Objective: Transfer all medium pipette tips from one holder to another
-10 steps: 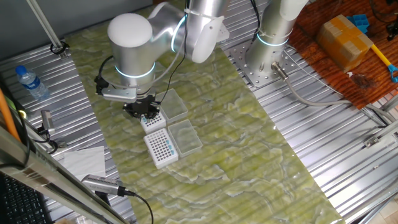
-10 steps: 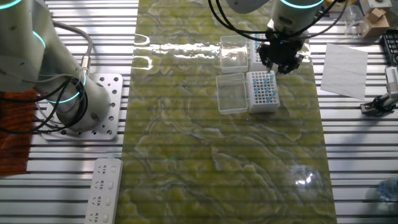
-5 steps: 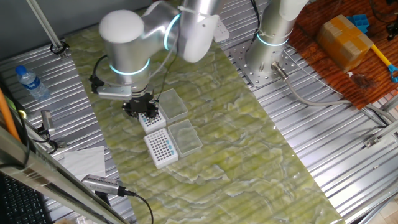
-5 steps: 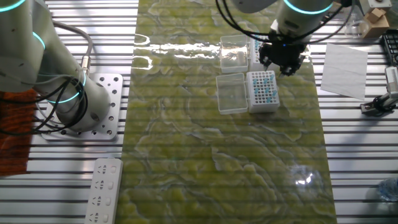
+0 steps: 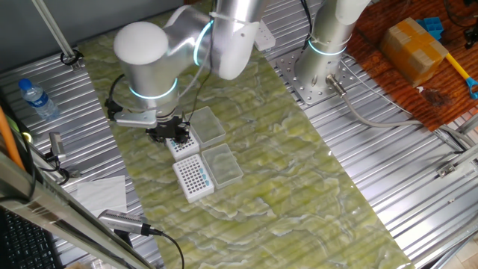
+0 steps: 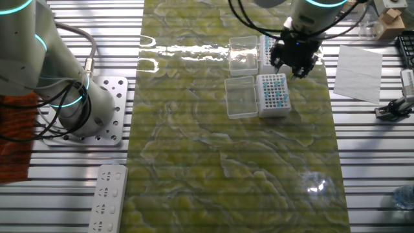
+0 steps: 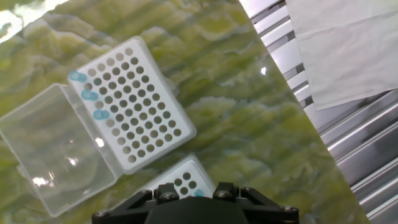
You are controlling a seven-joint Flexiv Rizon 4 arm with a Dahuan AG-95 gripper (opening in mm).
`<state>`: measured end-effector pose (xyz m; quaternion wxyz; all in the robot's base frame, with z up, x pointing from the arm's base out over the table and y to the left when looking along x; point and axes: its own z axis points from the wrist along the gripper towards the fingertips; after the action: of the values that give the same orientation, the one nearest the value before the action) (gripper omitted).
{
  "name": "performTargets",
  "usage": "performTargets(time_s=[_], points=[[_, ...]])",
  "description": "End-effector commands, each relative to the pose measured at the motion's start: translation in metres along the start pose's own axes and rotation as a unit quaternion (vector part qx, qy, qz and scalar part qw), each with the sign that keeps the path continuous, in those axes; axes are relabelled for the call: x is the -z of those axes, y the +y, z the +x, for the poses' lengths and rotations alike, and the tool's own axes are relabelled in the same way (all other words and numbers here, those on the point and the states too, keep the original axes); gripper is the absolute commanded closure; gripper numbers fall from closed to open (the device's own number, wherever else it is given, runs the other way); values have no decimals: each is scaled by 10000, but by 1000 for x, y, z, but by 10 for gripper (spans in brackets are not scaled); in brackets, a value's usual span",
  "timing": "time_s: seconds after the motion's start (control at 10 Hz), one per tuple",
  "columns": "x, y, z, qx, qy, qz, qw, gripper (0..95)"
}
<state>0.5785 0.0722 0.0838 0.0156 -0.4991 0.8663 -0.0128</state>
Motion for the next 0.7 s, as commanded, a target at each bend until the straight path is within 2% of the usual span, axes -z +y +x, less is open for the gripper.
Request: performTargets(time_s=[0.1, 0.3, 0.4, 0.7], points=[[-6, -1, 0, 0, -28, -10, 10000, 570], [-8, -1, 0, 5, -34, 2, 10000, 570], [-10, -1, 1, 9, -45, 19, 10000, 760], [-14, 1, 4, 15, -63, 41, 10000, 760]])
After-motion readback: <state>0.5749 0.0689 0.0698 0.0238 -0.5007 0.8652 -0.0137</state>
